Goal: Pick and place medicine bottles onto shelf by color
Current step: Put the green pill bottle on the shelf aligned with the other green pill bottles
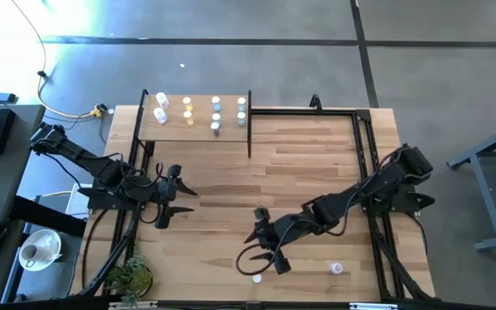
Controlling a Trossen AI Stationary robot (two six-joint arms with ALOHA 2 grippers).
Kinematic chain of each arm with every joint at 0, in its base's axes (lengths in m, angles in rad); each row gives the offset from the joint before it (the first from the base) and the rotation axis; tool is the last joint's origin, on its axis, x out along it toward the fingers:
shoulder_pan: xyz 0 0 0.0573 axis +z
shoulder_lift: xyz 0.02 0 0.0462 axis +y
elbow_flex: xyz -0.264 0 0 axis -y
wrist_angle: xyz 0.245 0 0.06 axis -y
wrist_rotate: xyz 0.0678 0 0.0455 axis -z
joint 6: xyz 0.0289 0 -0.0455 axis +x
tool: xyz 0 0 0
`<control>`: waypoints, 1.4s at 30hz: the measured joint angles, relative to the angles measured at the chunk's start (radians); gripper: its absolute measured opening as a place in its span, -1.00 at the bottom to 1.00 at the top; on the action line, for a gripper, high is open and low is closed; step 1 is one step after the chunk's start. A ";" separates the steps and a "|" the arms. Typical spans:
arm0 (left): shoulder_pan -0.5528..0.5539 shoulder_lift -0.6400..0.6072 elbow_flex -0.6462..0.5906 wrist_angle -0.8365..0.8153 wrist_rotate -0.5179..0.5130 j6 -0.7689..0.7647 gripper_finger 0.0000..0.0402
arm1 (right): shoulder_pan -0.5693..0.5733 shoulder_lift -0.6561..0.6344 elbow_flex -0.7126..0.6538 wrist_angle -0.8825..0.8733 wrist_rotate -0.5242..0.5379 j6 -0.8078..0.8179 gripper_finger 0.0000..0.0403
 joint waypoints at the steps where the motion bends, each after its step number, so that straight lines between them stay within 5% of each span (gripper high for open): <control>1: 0.000 0.000 0.000 0.000 0.000 -0.012 0.10 | 0.000 0.012 0.011 -0.003 -0.015 -0.001 0.06; 7: 0.000 0.000 0.000 0.000 0.000 -0.039 0.10 | -0.005 0.086 0.079 -0.048 -0.140 0.007 0.06; 22: 0.000 0.000 0.000 0.002 -0.021 -0.044 0.10 | 0.067 0.229 0.089 -0.055 -0.156 0.023 0.06; 42: 0.000 0.000 0.000 0.005 -0.043 -0.145 0.10 | 0.154 0.322 0.088 -0.032 0.029 -0.091 0.06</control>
